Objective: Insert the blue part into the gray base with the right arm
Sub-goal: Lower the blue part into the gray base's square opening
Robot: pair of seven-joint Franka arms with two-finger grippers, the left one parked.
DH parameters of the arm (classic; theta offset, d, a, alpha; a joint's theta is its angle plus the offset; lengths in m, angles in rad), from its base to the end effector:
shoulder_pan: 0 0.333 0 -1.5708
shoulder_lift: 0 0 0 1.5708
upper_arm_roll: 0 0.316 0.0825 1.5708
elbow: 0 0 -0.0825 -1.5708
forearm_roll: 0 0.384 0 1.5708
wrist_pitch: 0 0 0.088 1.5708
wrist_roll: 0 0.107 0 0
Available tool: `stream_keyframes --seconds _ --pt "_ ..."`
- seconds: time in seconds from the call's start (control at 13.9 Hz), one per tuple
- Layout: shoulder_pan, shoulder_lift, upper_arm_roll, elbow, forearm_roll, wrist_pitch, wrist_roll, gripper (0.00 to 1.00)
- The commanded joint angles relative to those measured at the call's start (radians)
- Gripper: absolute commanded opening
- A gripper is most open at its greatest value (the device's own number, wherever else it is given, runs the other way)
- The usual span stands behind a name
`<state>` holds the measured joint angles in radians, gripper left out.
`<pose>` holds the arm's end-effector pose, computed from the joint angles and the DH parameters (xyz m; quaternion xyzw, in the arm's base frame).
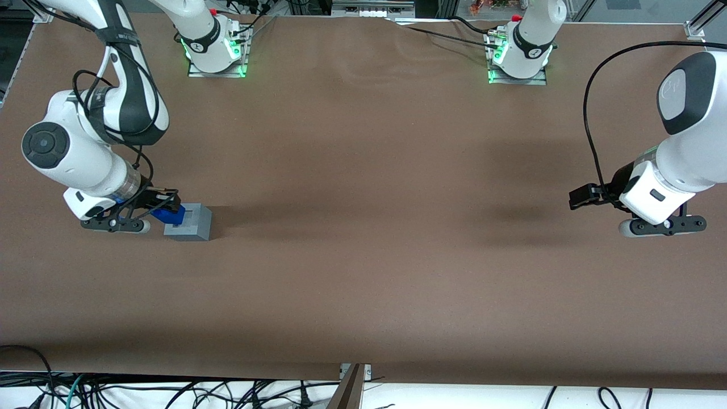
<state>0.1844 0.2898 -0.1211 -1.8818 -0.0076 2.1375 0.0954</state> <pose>0.6155 0.0425 0.3545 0.9996 -0.0117 -0.0144 0.0217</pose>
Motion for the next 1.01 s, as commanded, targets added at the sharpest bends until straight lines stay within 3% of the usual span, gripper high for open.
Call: stream_keyframes --seconds 0.0,0.94 --pt "0.001 0.04 -0.002 0.033 0.014 -0.025 -0.069 0.0" --pt "-0.002 0.089 -0.015 0.056 0.035 -0.024 -0.105 0.0"
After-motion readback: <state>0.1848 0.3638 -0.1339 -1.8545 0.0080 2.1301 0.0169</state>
